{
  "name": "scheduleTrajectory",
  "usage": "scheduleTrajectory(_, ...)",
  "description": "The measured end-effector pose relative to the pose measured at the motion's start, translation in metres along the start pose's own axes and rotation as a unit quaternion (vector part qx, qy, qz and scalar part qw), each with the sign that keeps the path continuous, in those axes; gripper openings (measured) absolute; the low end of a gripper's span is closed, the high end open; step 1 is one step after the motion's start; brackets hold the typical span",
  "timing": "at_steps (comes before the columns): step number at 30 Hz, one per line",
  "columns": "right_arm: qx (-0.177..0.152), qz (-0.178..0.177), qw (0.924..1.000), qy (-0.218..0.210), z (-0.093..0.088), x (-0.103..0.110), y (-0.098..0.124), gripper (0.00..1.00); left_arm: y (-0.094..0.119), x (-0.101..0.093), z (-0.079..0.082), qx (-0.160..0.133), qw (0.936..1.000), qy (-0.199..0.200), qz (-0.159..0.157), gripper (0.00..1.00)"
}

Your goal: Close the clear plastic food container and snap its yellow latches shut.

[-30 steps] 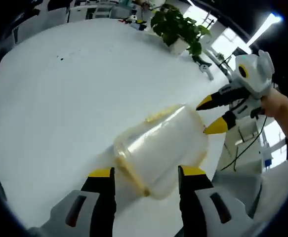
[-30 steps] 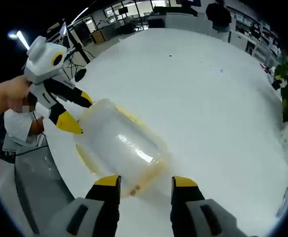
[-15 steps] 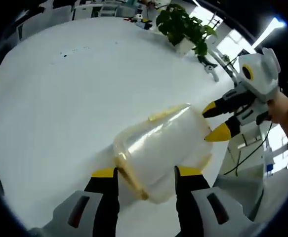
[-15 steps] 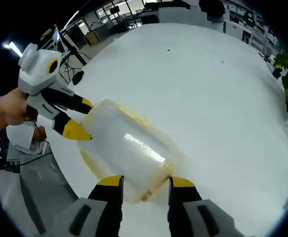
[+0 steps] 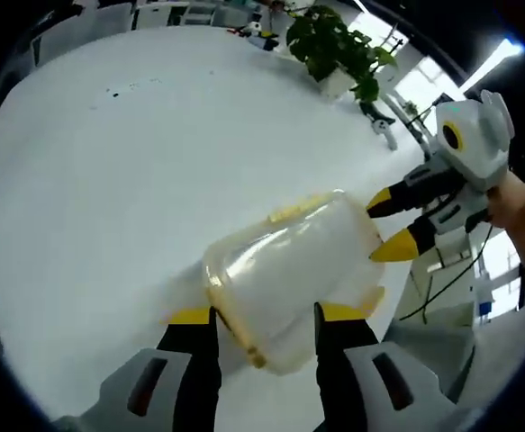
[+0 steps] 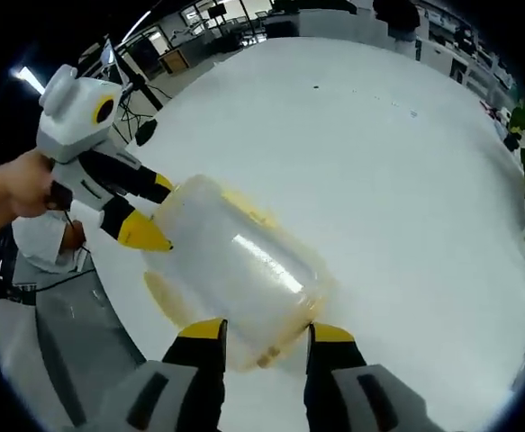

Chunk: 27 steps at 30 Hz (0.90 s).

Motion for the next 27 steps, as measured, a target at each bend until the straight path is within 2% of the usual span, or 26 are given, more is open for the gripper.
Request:
scheduleTrajectory(4,0.001,0.02,0.9997,-0.014,-0.0001,-0.0046,-0.0011,0.29,0.0016,0.0016,-0.0028,0.001,1.0,0.002,0.001,0.39)
scheduleTrajectory(5,0.022,0.023,0.9985,-0.045,-0.0027,-0.0025,0.0011,0.29,0.0023,0.0012,-0.003,0.004,1.0,0.001,0.004,0.39)
scheduleTrajectory(7,-0.003,0.055,0.9971,-0.053,-0.0021,-0.0029,-0.0027,0.29,0.0025,0.0025,-0.0037,0.004,1.0,-0.004,0.005,0.39)
scheduleTrajectory(9,-0.006,0.048,0.998,-0.04,-0.0034,-0.0027,-0.0017,0.29,0.0038,0.0032,-0.0053,0.005,1.0,-0.006,0.003,0.4)
scheduleTrajectory(20,-0.005,0.046,0.9971,-0.061,0.0003,-0.0044,-0.003,0.32,0.0009,0.0036,-0.0066,0.003,1.0,-0.006,0.005,0.44)
scheduleTrajectory(21,-0.007,0.042,0.9977,-0.053,-0.0002,-0.0033,-0.0023,0.32,0.0018,0.0039,-0.0078,0.004,0.9999,-0.01,0.002,0.45)
scheduleTrajectory(23,-0.014,0.02,0.9997,-0.004,0.0025,-0.0016,-0.0012,0.34,0.0006,0.0034,-0.0092,0.007,0.9995,-0.029,-0.007,0.47)
scheduleTrajectory(27,-0.01,-0.008,0.9977,0.067,0.004,0.004,0.0029,0.35,0.001,0.001,-0.0085,0.007,0.9985,-0.055,-0.004,0.48)
Point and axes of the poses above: the point that each gripper's makers call its tool centre point, and the gripper's own axes: y roughly backward along the fingers, x roughly to its left, z roughly out of its top, the point moved 9 cm from there along y, roughly backward along the fingers, and after that the axes turned 6 degrees about -x, right-handed, at the moved point
